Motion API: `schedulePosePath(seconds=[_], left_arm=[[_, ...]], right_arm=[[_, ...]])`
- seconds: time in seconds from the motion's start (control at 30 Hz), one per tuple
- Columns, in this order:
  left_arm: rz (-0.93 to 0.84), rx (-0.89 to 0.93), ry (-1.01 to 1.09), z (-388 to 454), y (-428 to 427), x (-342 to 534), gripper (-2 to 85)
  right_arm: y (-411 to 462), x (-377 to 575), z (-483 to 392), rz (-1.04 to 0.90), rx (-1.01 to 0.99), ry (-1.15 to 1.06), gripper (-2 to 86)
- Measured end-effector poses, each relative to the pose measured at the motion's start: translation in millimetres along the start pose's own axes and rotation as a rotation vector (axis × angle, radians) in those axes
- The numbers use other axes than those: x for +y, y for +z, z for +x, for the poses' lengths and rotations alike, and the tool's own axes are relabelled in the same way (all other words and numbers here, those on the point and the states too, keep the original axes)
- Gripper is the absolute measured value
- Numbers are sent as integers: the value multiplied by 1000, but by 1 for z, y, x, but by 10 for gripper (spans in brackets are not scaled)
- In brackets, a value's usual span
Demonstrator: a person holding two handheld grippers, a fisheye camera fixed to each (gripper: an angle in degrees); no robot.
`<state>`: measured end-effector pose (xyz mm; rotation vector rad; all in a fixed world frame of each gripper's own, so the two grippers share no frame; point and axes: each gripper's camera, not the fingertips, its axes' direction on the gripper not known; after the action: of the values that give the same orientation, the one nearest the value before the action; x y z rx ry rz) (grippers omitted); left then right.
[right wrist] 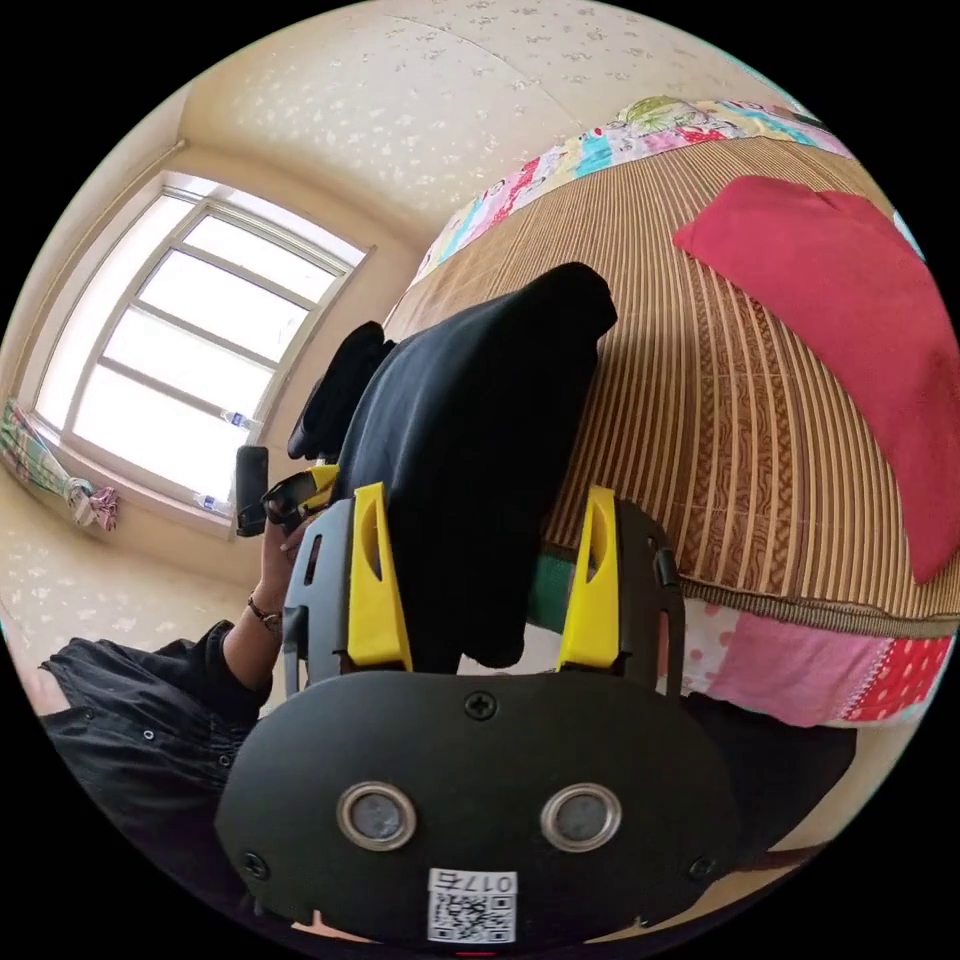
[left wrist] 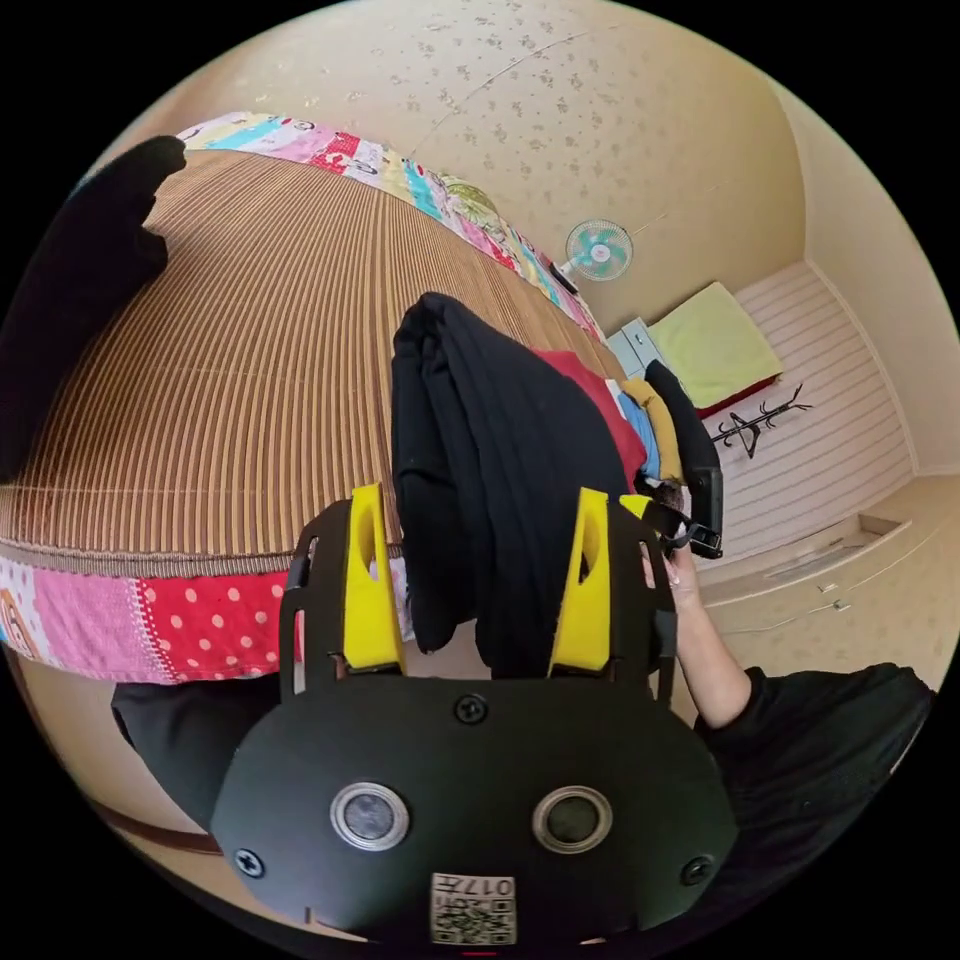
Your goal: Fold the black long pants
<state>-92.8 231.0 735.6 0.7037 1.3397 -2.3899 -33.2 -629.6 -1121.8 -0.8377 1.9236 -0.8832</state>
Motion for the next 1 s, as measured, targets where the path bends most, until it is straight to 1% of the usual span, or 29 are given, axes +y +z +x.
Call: schedulePosePath(seconds=[0.03, 0.1, 0.13, 0.17, 0.23, 0.27, 0.37, 0.43, 0.5, 0.57, 0.63, 0.67, 0.73, 0.8, 0.83, 0.87, 0.9, 0.93, 0.97, 1.0], left_arm=[[-53, 0, -10, 1, 17, -5, 242], [-121, 45, -46, 1, 40, -3, 221], [-101, 82, -68, 3, 40, 4, 200], [-104, 103, -77, 4, 40, 7, 186], [-166, 215, -119, 7, 45, 17, 135], [-169, 212, -118, 11, 44, 20, 123], [-104, 143, -50, 49, 17, 36, 95], [-19, 39, 2, 85, -22, 44, 89], [62, 12, 12, 100, -59, 46, 88], [147, 16, -1, 105, -104, 44, 87], [253, -17, 24, 113, -170, 37, 88], [280, -30, 35, 115, -188, 34, 88], [376, -97, 53, 121, -263, 13, 91], [420, -158, 42, 120, -316, -11, 98], [438, -209, 36, 116, -348, -32, 101], [443, -230, 22, 111, -362, -43, 103], [435, -254, -30, 96, -386, -66, 109], [405, -262, -98, 74, -401, -88, 115], [387, -271, -138, 60, -406, -99, 118], [352, -301, -229, 28, -409, -115, 118]], right_arm=[[15, -5, 6, -55, 15, 26, 235], [17, 0, 7, -22, -19, 18, 212], [18, 6, 10, -28, -104, 26, 188], [17, 16, 15, 5, -143, 61, 172], [15, 30, 19, 19, -180, 93, 150], [11, 37, 17, 21, -167, 96, 138], [1, 45, -8, 23, -156, 53, 113], [-3, 41, -23, 24, -216, 46, 105], [-5, 32, -41, 20, -272, 32, 100], [-1, 9, -76, 5, -327, -34, 97], [6, -14, -108, 3, -370, -96, 98], [10, -32, -134, 10, -391, -149, 99], [21, -67, -176, 12, -422, -224, 101], [36, -104, -218, -2, -444, -265, 104], [48, -127, -247, 5, -438, -299, 106], [62, -148, -275, 22, -413, -344, 109], [70, -158, -287, 27, -397, -352, 111], [89, -179, -303, 21, -361, -331, 115], [114, -198, -310, -14, -330, -257, 118], [128, -206, -311, -39, -315, -220, 118]])
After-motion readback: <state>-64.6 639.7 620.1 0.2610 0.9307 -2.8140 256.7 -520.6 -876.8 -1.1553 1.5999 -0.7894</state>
